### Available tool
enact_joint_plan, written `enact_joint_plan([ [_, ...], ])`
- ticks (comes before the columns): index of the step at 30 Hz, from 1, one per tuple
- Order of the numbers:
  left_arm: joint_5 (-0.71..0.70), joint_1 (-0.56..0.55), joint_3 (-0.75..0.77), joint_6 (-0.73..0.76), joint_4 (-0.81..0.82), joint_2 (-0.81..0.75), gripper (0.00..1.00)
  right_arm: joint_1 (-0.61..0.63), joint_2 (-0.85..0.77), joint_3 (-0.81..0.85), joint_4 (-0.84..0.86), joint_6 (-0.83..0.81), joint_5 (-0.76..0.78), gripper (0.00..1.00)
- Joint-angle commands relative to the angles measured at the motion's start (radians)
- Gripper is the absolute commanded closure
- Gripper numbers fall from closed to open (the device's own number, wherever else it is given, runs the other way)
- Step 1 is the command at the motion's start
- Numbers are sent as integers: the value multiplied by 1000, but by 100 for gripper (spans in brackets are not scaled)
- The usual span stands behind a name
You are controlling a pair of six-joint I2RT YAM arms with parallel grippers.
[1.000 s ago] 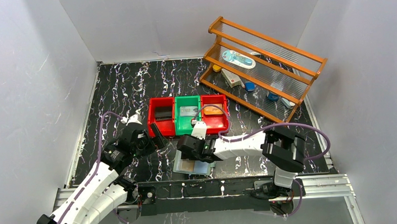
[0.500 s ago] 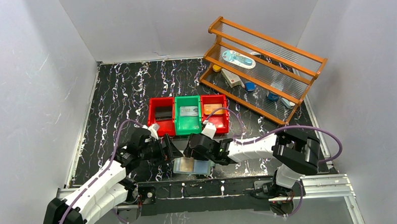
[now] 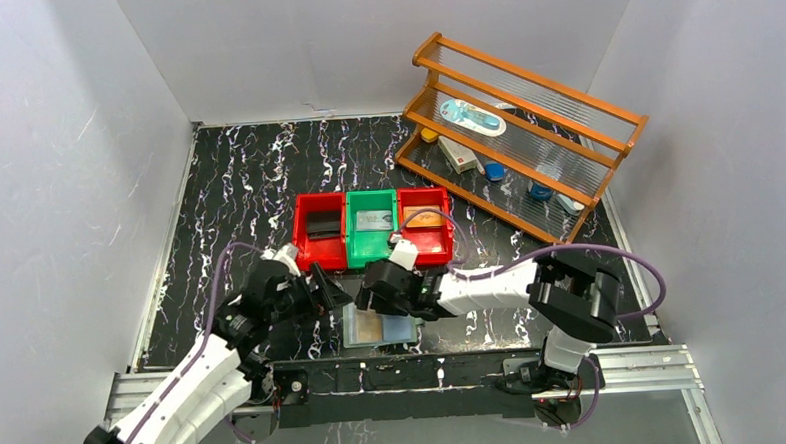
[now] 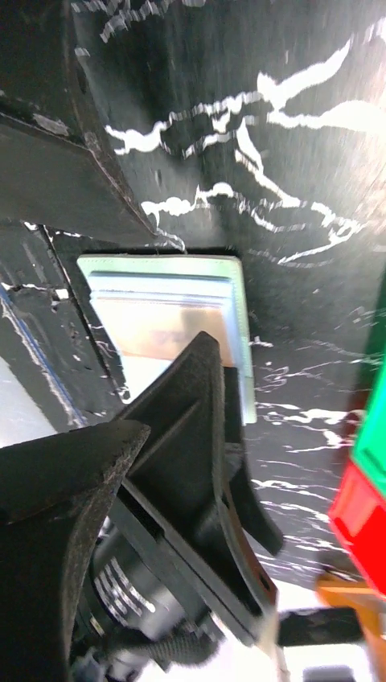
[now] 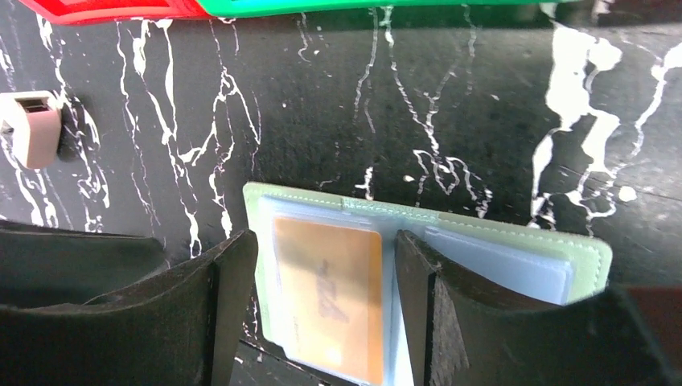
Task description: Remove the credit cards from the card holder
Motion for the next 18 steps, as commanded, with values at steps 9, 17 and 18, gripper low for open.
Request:
enact_joint_plan([
  [9, -437, 1, 133, -172, -369, -203, 16, 92, 232, 288, -440, -97, 132, 20],
  [17, -452, 1, 145, -177, -379, -202, 15, 100, 164, 204, -258, -259, 59, 15],
  [18, -454, 2, 146, -172, -379, -200, 15, 100, 154, 193, -238, -276, 48, 15],
])
